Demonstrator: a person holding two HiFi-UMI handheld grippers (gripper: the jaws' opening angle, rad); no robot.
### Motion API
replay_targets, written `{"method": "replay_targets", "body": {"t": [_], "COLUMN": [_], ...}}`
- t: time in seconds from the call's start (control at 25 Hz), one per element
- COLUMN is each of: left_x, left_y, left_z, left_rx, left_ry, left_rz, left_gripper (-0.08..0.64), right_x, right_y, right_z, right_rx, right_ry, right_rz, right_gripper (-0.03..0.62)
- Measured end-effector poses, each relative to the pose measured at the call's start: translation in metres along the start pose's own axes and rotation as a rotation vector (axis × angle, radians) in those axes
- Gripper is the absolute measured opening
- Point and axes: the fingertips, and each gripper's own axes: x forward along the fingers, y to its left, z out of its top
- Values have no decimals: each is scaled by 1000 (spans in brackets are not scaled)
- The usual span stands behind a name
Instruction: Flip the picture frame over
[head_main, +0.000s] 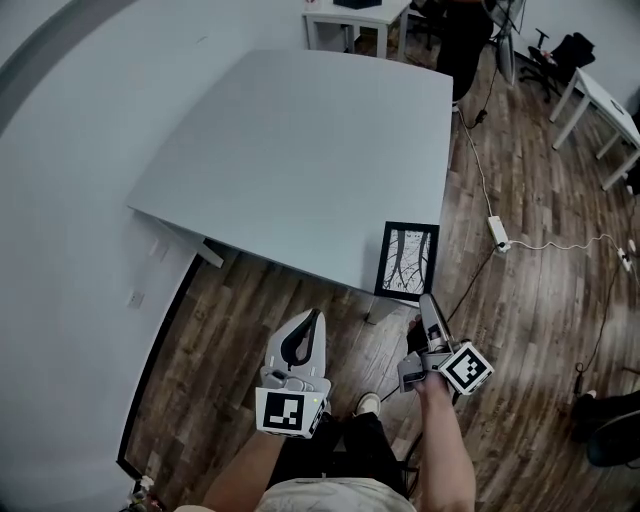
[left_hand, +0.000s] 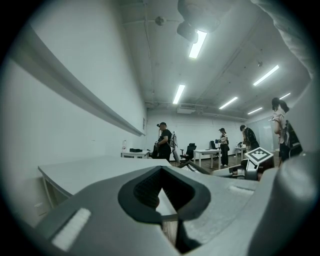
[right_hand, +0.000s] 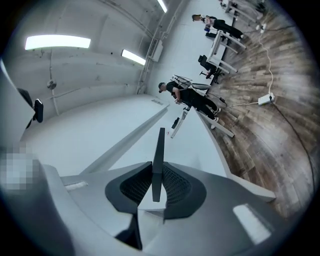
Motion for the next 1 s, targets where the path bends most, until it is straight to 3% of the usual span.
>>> {"method": "replay_targets", "body": {"t": [0.16,0.4,0.6,1.0], "left_x": [-2,-2,-1,-2], "left_y": [-1,2,3,10], "left_z": [7,13,15,9], "left_rx": [-3,-7,-13,-19], "left_ry": [-14,-28,-34,-26], "left_rz": [-3,-1,-1,15], "left_gripper": [0,0,0,0], "right_x": [-1,-7,-1,17], "right_y": [12,-2,1,-1], "right_z": [12,18,20,14], "right_rx": [-62,-213,-430,-954], "right_ry": [6,72,147,316], "right_rz": [-6,-185,-261,-412], "right_gripper": [92,92,91,91]}}
